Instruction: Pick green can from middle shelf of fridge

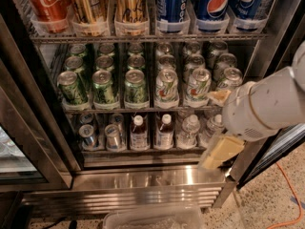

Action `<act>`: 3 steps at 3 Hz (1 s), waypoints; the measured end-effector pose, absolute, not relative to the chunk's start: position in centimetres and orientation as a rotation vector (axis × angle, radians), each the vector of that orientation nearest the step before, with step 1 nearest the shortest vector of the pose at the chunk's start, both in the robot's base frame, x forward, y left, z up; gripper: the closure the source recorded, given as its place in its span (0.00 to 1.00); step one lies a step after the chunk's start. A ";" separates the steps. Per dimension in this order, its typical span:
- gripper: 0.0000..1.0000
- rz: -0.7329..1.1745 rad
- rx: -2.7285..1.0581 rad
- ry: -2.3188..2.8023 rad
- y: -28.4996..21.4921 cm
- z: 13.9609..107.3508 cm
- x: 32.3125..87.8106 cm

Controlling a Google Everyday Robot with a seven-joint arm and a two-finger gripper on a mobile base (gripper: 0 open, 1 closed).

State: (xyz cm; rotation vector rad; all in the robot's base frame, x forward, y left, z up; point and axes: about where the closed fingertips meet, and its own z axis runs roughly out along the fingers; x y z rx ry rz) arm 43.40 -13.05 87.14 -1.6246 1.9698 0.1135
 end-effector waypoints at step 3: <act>0.00 0.256 -1.573 1.762 -4.7 83.8 44.2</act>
Offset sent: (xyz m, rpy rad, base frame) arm 0.0143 0.1203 -0.0496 0.2783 -0.1015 0.1422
